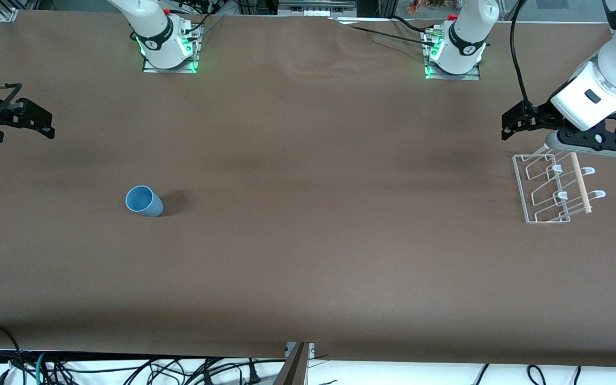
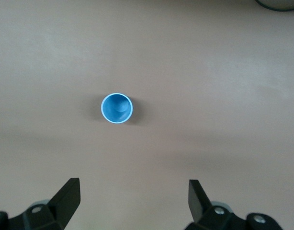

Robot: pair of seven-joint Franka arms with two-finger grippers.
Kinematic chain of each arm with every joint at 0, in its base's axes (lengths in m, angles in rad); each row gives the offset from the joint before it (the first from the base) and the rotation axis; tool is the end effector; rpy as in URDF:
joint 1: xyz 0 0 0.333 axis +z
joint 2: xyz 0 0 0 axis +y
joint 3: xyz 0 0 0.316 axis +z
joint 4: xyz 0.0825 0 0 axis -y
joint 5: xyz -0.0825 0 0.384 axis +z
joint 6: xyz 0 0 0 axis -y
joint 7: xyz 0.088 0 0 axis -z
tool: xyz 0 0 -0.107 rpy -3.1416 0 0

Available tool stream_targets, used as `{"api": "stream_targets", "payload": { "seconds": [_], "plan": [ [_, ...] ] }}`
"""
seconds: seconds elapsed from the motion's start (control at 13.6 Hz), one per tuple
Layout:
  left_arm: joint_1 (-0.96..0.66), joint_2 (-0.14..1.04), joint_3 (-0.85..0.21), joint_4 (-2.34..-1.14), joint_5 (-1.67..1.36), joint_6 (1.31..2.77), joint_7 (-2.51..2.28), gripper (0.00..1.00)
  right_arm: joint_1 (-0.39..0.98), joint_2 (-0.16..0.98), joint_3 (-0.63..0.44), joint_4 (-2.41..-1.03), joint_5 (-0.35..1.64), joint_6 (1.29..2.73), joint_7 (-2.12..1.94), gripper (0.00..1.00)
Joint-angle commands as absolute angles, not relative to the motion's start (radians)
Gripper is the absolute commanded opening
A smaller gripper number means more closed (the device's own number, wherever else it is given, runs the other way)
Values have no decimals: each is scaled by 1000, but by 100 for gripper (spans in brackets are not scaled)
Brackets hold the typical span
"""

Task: Transfer cup to left arm and place on rack
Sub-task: 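Lower the right gripper onto the blue cup and close it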

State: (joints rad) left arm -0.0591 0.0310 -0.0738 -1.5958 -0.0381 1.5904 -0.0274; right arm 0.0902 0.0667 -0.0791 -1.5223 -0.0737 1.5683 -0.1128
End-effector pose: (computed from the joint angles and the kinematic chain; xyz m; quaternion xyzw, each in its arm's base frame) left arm 0.5589 -0.0781 0.5972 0.9983 -0.0520 -0.0197 0.0187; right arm 0.5746 0.0000 0.6099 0.9972 0.0622 -0.0122 0.0389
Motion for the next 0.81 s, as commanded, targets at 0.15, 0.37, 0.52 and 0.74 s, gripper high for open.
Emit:
{"api": "stream_targets", "payload": {
  "seconds": [0.15, 0.37, 0.52, 0.74],
  "plan": [
    [-61, 37, -69, -1571, -49, 1568, -20, 100, 80, 139, -69, -1564, -118, 1622, -107, 100],
    [-61, 37, -69, -1571, -49, 1568, -20, 100, 78, 144, -69, -1669, -114, 1768, -110, 100],
    [-60, 37, -69, -1571, -49, 1566, -20, 100, 78, 169, -69, -1733, -101, 1866, -100, 100],
    [-61, 37, -69, -1571, -49, 1568, -20, 100, 78, 271, -67, -1763, -94, 1934, -95, 100]
  ]
}}
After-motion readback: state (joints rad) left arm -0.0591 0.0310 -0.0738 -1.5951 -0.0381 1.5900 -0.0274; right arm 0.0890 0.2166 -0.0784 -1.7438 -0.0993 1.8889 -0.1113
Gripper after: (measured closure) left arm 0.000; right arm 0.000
